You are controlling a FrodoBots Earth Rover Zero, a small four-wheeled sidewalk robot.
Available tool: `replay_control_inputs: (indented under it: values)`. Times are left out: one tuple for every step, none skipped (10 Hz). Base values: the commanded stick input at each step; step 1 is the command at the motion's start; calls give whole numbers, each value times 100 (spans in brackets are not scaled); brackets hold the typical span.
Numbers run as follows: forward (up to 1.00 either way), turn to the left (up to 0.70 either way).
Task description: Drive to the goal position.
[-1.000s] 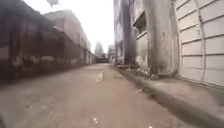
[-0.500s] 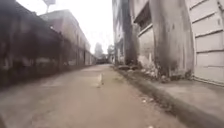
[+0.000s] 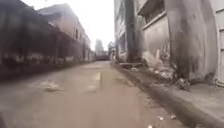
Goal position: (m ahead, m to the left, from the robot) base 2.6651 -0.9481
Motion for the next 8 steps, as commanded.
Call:
replay_control_inputs:
  values:
    - [100, 0]
    - [100, 0]
    - [100, 0]
    - [100, 0]
    - [100, 0]
    - [100, 0]
    - [100, 7]
    - [100, 24]
